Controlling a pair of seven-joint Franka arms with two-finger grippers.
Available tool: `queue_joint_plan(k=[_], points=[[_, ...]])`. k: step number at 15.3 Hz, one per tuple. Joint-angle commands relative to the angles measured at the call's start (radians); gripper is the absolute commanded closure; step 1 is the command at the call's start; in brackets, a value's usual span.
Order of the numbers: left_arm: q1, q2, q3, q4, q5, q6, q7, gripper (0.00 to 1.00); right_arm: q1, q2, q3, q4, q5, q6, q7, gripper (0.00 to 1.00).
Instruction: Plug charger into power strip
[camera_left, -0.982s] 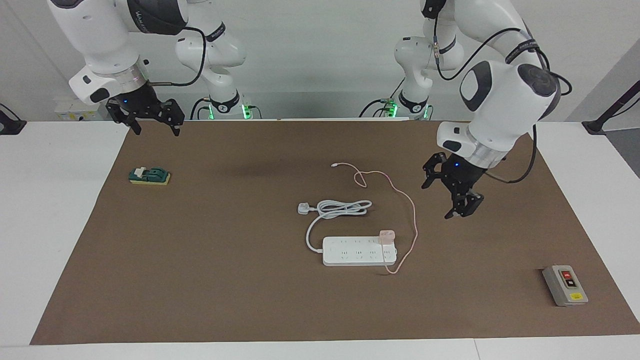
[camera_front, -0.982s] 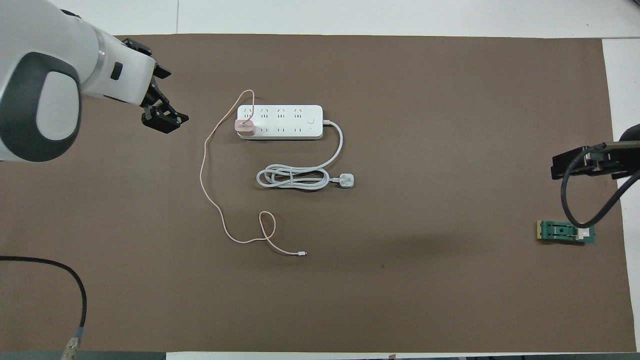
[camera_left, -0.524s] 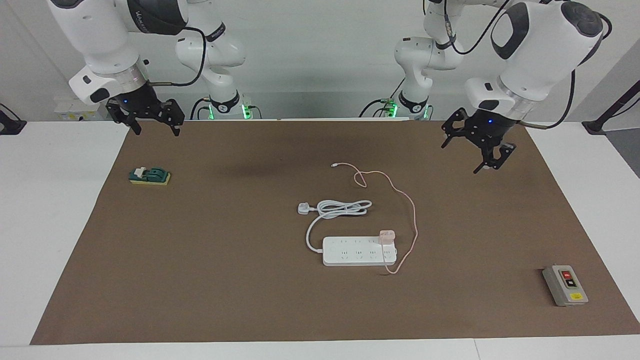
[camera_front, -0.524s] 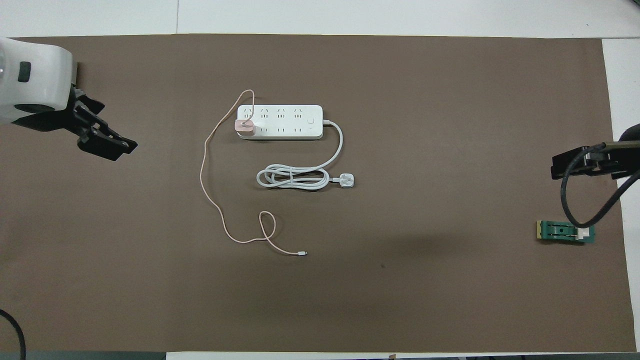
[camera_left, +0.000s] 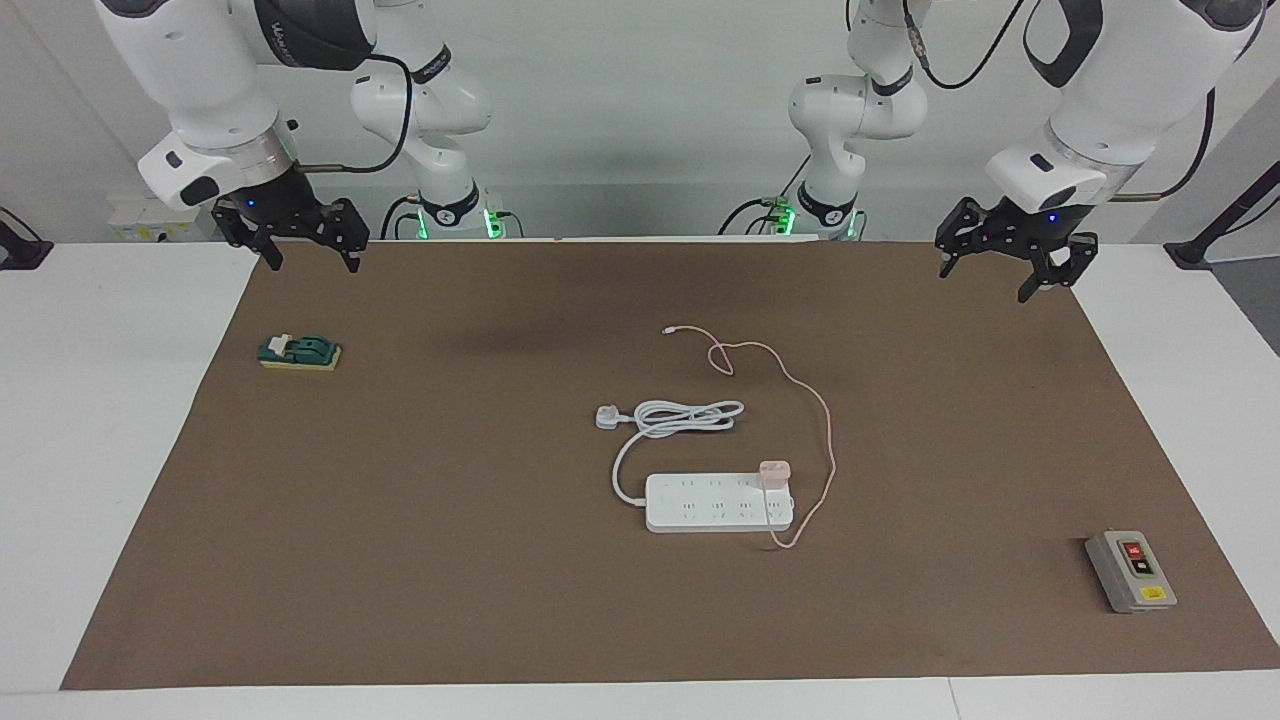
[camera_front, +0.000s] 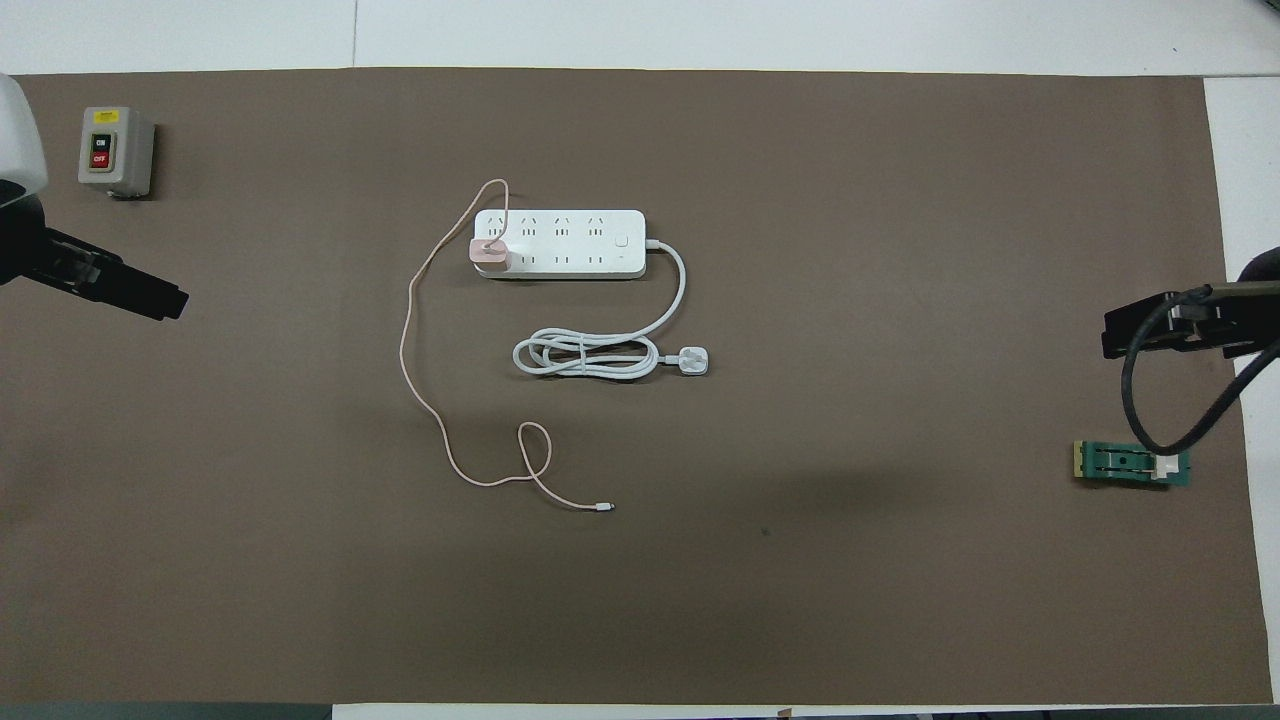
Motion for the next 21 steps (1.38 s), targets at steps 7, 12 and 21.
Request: queue_joint_plan(k=[7,12,21], points=[[0.07,-0.054,-0.009,-0.068,0.059,-0.002,-0.1,0.0,-0.013,-0.012,0.003,-0.005,-0.008,-0.01,-0.022,0.0],[0.091,-0.093,-0.009,-0.08,0.057,-0.051,-0.112,0.0,-0.002,-0.012,0.004,-0.005,-0.003,-0.013,-0.026,0.0],[0.116,-0.168,-0.02,-0.109,0.053,-0.122,-0.172,0.0,-0.009,-0.014,0.003,-0.005,0.06,-0.013,-0.076,0.0]])
